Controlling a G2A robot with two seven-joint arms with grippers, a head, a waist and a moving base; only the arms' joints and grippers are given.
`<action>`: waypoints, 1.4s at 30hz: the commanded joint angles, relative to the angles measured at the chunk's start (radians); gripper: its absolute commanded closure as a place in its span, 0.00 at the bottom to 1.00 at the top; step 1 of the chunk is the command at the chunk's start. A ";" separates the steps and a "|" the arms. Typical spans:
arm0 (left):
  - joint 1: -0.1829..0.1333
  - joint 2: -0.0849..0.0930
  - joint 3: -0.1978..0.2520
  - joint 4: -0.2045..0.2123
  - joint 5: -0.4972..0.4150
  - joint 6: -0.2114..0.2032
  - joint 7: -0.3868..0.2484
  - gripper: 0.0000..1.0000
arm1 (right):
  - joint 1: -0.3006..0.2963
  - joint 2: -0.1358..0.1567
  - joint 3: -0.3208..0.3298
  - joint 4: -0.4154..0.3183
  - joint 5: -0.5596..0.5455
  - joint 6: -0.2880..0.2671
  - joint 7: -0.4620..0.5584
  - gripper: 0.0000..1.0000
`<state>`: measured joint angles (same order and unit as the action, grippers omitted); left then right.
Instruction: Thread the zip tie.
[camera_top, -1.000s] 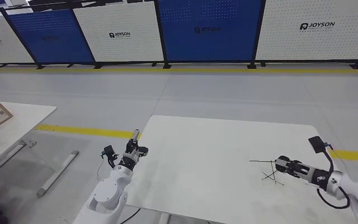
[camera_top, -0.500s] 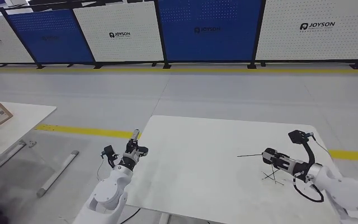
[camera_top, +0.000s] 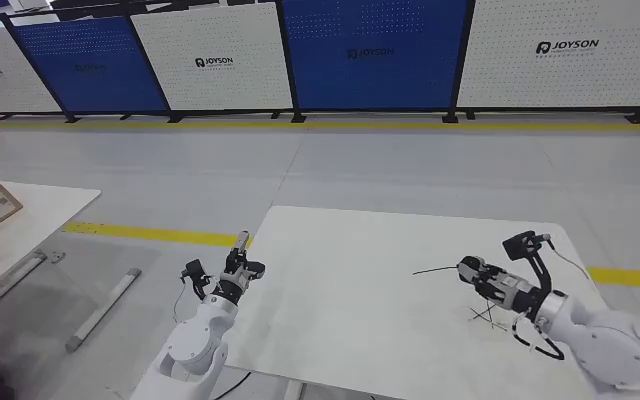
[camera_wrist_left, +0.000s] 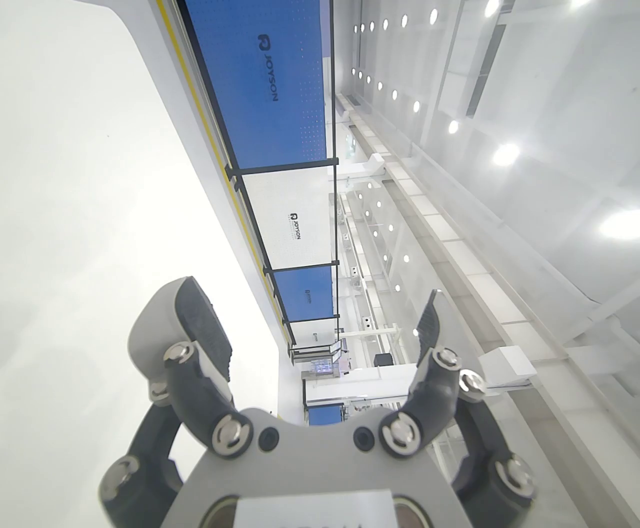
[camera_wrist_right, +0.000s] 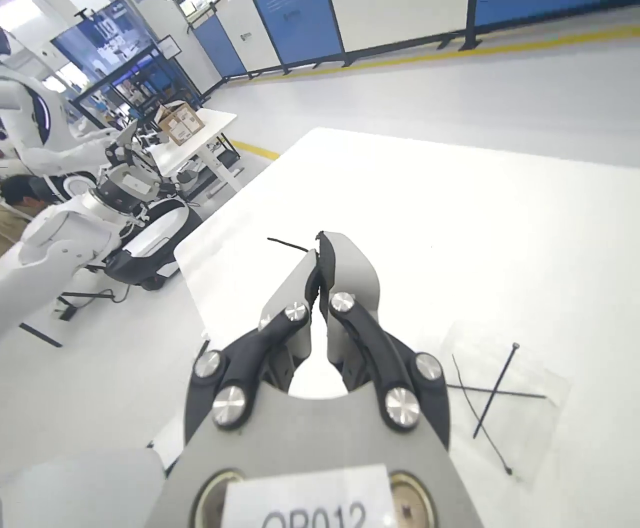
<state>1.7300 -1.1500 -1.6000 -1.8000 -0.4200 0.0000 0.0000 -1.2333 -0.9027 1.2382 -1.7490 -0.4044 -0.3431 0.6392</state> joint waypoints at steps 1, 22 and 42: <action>0.000 0.000 0.000 0.000 0.000 0.000 0.000 0.00 | 0.001 0.001 -0.029 -0.030 -0.102 0.003 -0.041 1.00; 0.000 0.000 0.000 0.000 0.000 0.000 0.000 0.00 | 0.018 0.004 -0.170 -0.033 -0.444 0.003 -0.283 1.00; -0.029 0.006 -0.054 -0.214 -0.108 0.275 -0.081 0.00 | 0.020 0.004 -0.176 -0.031 -0.444 0.003 -0.287 1.00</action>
<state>1.7103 -1.1441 -1.6589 -1.9805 -0.5303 0.2370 -0.0832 -1.2131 -0.8983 1.0618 -1.7804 -0.8484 -0.3400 0.3519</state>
